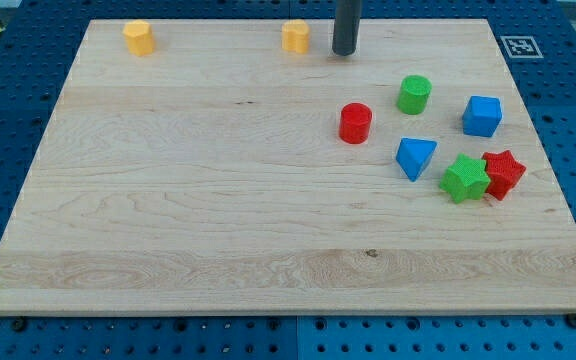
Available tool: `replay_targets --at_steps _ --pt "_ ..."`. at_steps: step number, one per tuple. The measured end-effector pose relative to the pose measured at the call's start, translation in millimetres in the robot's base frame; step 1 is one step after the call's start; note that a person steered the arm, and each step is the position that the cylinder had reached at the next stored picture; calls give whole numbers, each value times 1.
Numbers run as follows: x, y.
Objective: Push yellow heart diagonal to the red circle
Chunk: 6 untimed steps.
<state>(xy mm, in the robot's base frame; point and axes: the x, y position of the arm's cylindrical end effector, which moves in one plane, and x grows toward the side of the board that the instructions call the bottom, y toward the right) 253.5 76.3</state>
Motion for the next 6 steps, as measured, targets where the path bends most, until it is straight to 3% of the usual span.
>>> replay_targets --at_steps 4,6 --pt "-23 -88" --pt "-35 -89"
